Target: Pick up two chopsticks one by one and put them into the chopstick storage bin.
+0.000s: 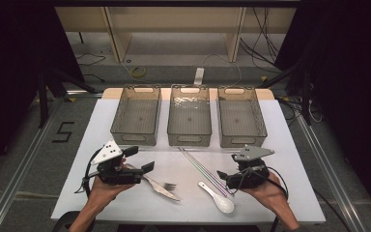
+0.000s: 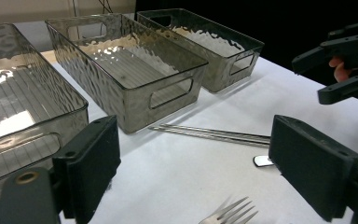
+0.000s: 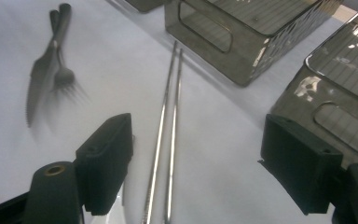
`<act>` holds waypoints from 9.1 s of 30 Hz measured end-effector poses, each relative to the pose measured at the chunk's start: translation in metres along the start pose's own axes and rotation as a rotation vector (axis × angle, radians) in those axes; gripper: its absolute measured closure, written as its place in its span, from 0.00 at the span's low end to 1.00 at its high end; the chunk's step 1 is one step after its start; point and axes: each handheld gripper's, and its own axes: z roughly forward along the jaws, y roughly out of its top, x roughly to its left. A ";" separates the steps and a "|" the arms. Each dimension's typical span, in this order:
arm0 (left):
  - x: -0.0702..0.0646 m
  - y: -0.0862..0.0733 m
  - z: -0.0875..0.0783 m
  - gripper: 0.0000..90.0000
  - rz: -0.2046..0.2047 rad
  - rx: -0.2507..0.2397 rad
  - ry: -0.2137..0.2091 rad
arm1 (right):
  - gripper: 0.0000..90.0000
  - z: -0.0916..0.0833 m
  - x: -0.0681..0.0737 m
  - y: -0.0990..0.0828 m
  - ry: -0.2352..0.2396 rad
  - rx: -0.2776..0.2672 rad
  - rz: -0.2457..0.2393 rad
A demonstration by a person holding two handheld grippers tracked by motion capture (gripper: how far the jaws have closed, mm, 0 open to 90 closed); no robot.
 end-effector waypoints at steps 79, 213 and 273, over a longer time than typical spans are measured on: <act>-0.003 0.000 0.002 0.18 0.022 0.017 0.004 | 0.95 0.086 -0.002 0.022 0.096 0.655 -0.213; 0.062 0.058 0.051 0.95 0.106 0.409 0.097 | 0.32 0.048 -0.002 0.029 0.038 0.408 -0.085; 0.180 0.076 0.110 0.94 -0.096 0.375 0.360 | 0.32 0.057 0.003 0.025 0.048 0.463 -0.120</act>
